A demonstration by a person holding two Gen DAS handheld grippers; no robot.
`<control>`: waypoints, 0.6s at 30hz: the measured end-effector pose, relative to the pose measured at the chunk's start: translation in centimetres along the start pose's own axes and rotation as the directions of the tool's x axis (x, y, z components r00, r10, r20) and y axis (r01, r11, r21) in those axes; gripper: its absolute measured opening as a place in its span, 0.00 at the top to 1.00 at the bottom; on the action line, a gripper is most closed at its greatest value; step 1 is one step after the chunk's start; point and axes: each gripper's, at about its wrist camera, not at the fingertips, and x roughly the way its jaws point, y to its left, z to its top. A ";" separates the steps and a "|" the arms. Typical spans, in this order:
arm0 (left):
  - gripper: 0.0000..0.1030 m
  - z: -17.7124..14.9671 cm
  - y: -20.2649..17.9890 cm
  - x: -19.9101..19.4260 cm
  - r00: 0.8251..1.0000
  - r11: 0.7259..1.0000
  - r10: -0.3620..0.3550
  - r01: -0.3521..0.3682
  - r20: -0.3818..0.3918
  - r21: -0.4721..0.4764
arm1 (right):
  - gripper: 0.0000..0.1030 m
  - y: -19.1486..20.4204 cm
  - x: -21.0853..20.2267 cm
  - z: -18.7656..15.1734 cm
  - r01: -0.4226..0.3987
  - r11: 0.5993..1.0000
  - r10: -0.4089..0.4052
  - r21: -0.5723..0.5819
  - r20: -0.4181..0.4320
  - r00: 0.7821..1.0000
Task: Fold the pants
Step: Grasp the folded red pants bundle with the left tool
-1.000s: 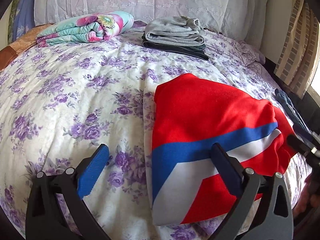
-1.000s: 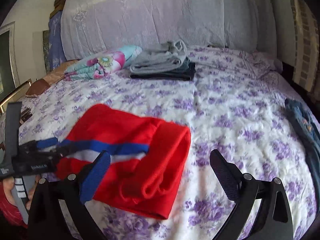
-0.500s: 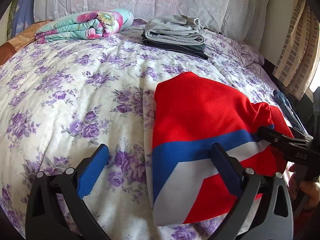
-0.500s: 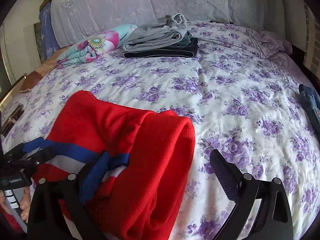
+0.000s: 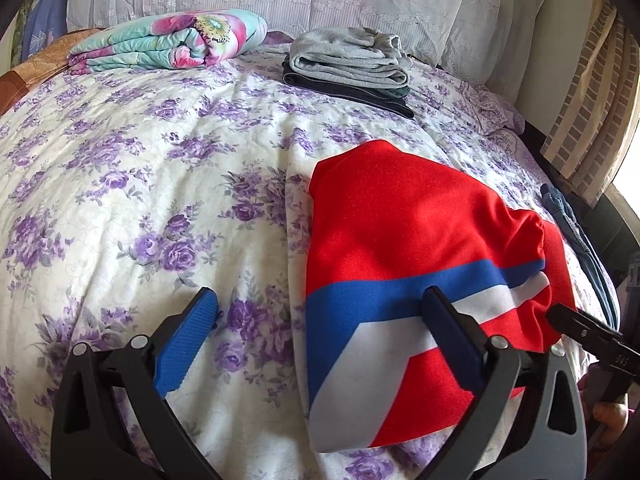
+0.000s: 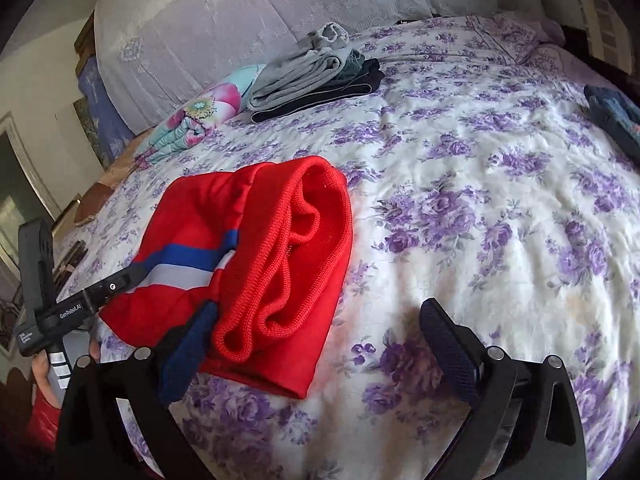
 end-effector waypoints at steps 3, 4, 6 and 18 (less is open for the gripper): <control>0.04 0.0 0.2 0.0 1.000 1.000 -0.009 0.009 -0.002 -0.004 | 0.03 -0.1 -0.5 -0.4 -0.020 1.000 0.020 -0.003 0.030 0.999; 0.04 0.0 0.2 0.0 1.000 1.000 -0.011 0.011 -0.002 -0.004 | 0.03 0.0 -0.7 -0.5 -0.014 1.000 0.014 -0.004 0.036 0.999; 0.04 0.0 0.2 0.0 1.000 1.000 -0.017 0.017 -0.003 -0.006 | 0.03 0.1 -1.3 -0.7 -0.001 1.000 0.000 0.012 0.048 0.999; 0.05 -1.2 1.5 -1.6 0.981 0.983 -0.183 0.184 -0.064 0.009 | 0.03 -1.6 -2.3 -1.1 -0.184 0.969 0.181 0.166 0.035 0.983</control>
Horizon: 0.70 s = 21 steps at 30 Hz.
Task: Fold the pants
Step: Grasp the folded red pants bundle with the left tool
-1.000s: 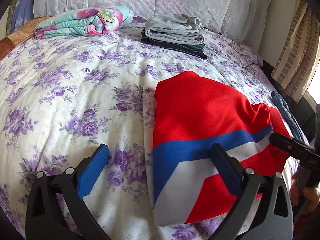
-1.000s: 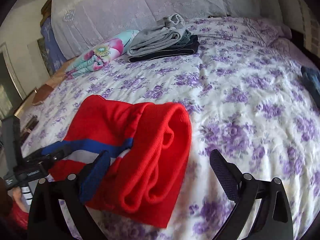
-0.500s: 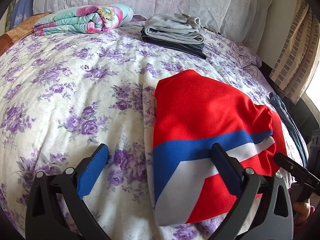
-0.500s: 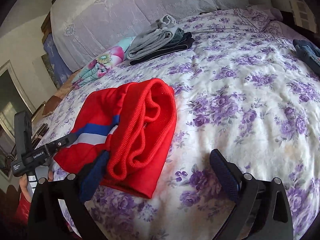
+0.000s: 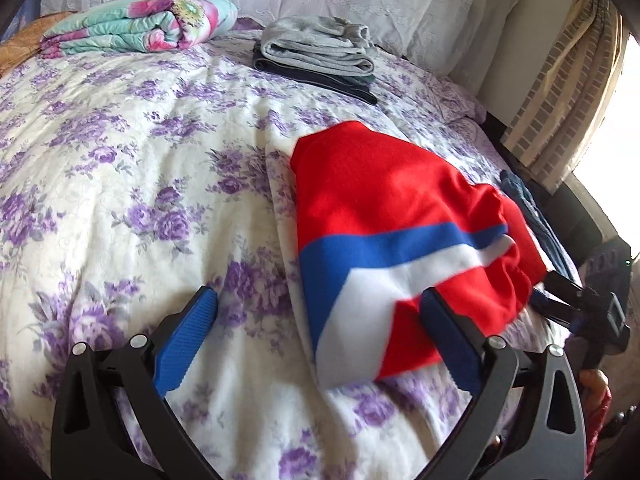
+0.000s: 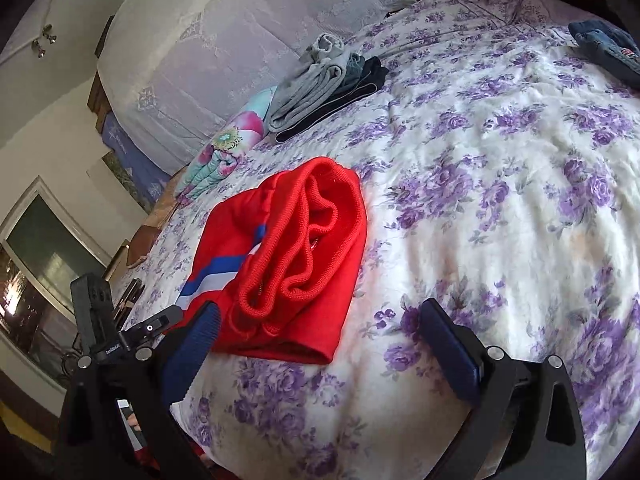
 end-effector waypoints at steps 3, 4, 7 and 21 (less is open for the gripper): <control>0.05 0.7 0.1 0.4 0.998 0.998 -0.050 0.049 -0.042 -0.037 | 0.03 0.3 0.7 0.4 -0.001 1.000 0.001 0.016 -0.017 1.000; 0.05 1.0 0.1 0.7 0.997 0.997 -0.062 0.060 -0.050 -0.044 | 0.03 0.4 1.3 0.8 -0.017 1.000 0.018 0.026 -0.037 0.999; 0.05 2.2 0.1 2.1 0.991 0.993 -0.107 0.103 -0.075 -0.059 | 0.03 0.4 3.7 2.3 -0.073 0.996 0.079 0.055 -0.100 0.992; 0.12 2.7 -1.0 3.2 0.947 0.951 -0.296 0.279 -0.127 -0.137 | 0.46 -0.7 5.4 2.8 -0.155 0.973 0.175 0.171 -0.111 0.978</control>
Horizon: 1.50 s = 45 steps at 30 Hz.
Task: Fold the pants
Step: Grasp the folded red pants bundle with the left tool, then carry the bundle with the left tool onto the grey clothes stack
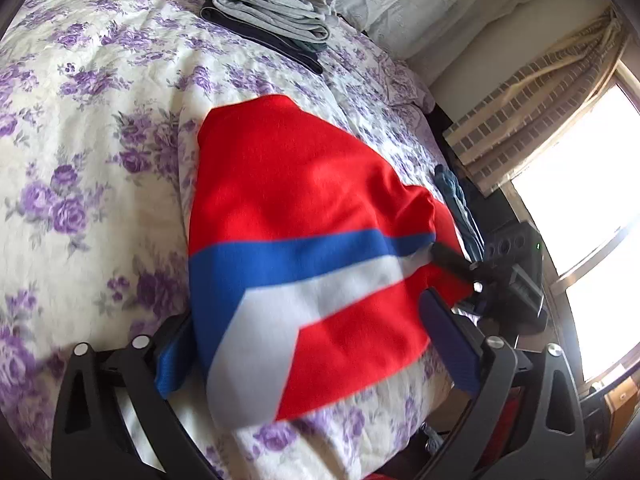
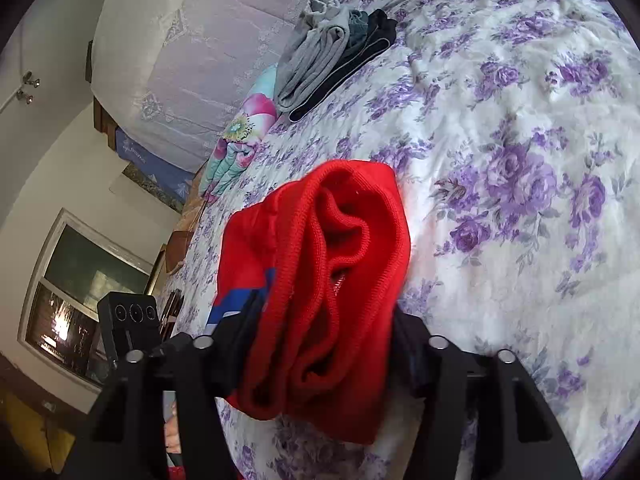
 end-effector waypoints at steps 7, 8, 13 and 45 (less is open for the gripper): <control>0.74 0.9 -1.3 -1.5 0.992 0.992 0.102 -0.107 0.068 0.071 | 0.59 4.6 -1.6 -1.2 0.123 0.971 -0.099 -0.204 0.125 0.987; 0.74 1.1 -1.5 -1.8 0.992 0.990 0.106 -0.112 0.074 0.082 | 0.59 5.4 -1.8 -0.9 0.122 0.966 -0.095 -0.226 0.127 0.987; 0.75 4.6 -4.0 -2.6 0.982 0.971 0.139 -0.160 0.126 0.179 | 0.59 8.4 -1.5 3.3 0.125 0.945 -0.091 -0.302 0.125 0.988; 0.21 44.1 12.6 11.7 0.901 0.940 0.320 -0.264 0.292 -0.214 | 0.19 5.6 18.2 41.4 0.242 0.927 -0.054 -0.288 0.534 0.844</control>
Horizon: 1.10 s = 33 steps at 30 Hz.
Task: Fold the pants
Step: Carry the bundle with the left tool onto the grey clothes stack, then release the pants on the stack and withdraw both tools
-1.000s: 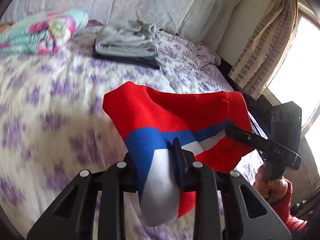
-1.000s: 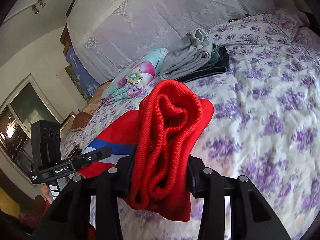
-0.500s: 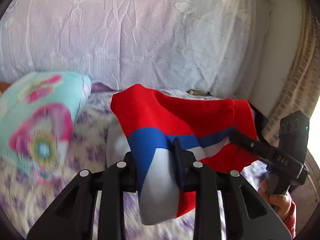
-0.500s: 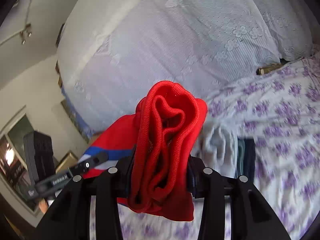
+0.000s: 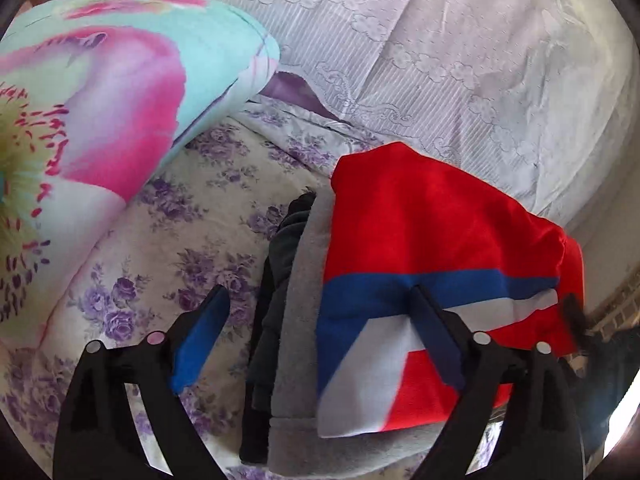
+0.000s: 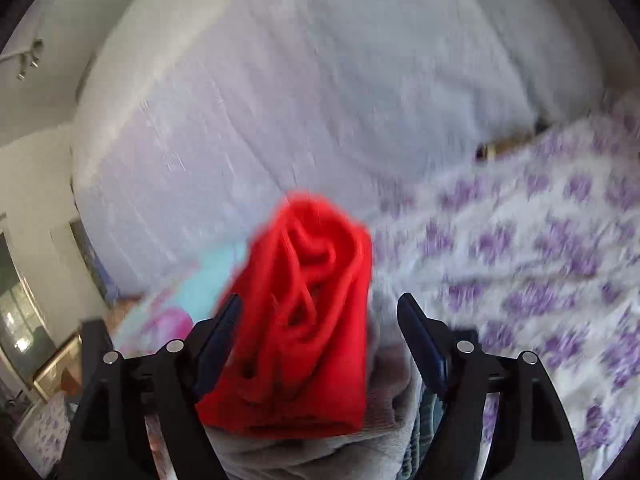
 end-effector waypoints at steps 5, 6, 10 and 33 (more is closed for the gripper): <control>0.22 -1.1 -4.2 -4.1 0.984 0.979 0.117 -0.137 0.135 0.153 | 0.04 3.6 -0.5 0.4 0.224 0.943 -0.224 -0.246 0.031 0.974; 0.20 -1.3 -5.2 -3.9 0.973 0.958 0.173 -0.202 0.151 0.202 | 0.04 3.4 0.8 -0.3 0.281 0.913 -0.294 -0.294 0.001 0.956; 0.13 -3.8 -7.2 -2.1 0.916 0.858 0.334 -0.393 0.221 0.331 | 0.03 0.7 2.5 -2.0 0.250 0.947 -0.273 -0.200 -0.099 0.957; 0.05 -15.3 -13.1 -23.2 0.847 0.790 0.205 -0.439 0.491 0.428 | 0.03 11.6 -20.9 -4.8 0.380 0.878 -0.341 -0.292 0.176 0.923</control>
